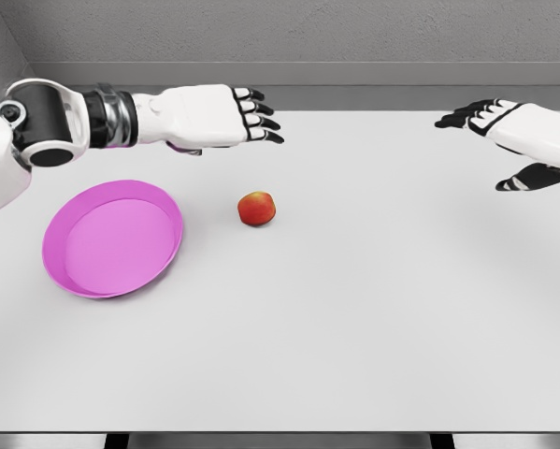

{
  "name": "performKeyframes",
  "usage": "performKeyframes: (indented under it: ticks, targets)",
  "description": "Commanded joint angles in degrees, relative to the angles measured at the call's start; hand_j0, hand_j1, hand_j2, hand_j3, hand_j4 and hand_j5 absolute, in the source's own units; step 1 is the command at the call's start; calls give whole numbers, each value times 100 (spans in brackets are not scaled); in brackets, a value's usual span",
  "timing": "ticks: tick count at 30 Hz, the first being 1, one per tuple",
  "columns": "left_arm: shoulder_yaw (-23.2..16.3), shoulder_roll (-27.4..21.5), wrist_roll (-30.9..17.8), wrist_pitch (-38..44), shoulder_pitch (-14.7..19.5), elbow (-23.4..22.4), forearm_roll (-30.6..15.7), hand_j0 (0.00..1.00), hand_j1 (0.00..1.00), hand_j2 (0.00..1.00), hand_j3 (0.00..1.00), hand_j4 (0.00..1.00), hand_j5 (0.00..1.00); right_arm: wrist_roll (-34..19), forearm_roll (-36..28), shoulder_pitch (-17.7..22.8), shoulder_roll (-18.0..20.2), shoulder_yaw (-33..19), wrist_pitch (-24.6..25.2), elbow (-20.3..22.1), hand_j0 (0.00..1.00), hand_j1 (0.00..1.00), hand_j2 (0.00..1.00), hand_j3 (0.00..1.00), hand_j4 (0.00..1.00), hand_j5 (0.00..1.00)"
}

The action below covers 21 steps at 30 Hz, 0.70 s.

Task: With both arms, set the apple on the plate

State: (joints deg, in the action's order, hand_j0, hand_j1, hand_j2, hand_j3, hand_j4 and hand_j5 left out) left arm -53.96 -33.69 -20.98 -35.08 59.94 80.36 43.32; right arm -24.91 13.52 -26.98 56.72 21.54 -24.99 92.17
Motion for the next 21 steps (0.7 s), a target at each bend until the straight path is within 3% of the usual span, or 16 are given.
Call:
performKeyframes:
  ticks: [1, 6, 11, 21]
  targets:
    - [-97, 301, -11, 8, 0, -152, 414, 100, 100, 100, 100, 100, 100, 13, -25, 0, -4, -36, 3, 46, 100, 100, 100, 100, 100, 100]
    - [-316, 706, -11, 8, 158, -222, 1179, 100, 100, 100, 100, 100, 100, -5, -34, 70, 14, -141, 65, 55, 100, 100, 100, 100, 100, 100]
    - [-791, 776, -407, 8, 193, -214, 1188, 100, 100, 100, 100, 100, 100, -5, -34, 237, 23, -150, 65, 55, 100, 100, 100, 100, 100, 100]
    - [-1134, 802, -644, 8, 237, -214, 1126, 100, 100, 100, 100, 100, 100, -5, -34, 571, 137, -449, 65, -6, 100, 100, 100, 100, 100, 100]
